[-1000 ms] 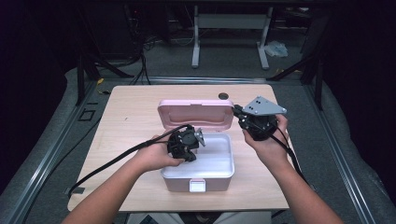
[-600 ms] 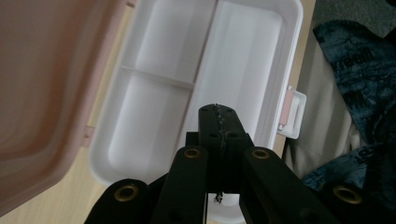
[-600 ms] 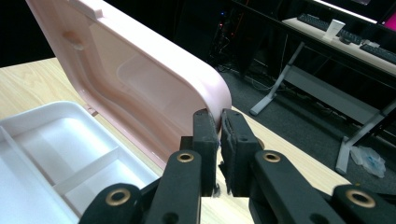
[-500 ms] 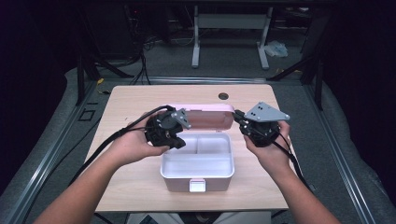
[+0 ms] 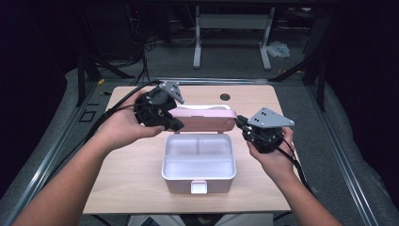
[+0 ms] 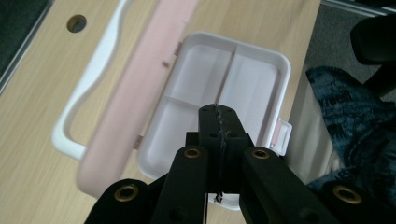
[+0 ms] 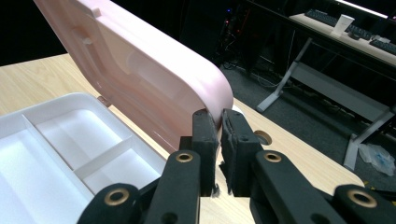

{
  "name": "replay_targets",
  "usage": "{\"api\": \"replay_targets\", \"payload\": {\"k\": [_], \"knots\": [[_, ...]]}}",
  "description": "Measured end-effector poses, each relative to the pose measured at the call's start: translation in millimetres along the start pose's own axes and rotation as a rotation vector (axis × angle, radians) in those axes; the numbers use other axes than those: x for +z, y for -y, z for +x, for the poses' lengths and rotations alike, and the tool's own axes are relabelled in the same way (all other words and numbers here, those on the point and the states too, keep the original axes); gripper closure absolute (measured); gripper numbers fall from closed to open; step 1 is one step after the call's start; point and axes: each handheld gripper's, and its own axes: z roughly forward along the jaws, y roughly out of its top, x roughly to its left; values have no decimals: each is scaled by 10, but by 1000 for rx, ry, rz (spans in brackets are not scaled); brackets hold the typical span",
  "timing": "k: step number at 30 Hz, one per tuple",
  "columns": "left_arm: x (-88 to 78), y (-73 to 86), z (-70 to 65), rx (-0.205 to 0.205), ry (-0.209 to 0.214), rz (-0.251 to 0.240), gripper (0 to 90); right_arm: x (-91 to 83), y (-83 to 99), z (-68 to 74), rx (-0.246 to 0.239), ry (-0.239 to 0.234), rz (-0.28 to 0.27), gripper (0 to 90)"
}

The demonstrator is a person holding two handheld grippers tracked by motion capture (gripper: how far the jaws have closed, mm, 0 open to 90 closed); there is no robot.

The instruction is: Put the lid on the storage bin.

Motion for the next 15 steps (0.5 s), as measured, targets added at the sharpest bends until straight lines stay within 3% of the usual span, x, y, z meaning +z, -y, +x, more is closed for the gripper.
{"api": "replay_targets", "payload": {"k": [8,12,15], "knots": [[-5,-97,225,-52,-39,-21,900,-21,30,4,4,-10,-1,840],[68,-123,344,-76,-83,-1,900,-31,43,5,8,-17,2,838],[106,-119,397,-83,-88,5,900,-36,55,1,15,-26,-2,834]]}}
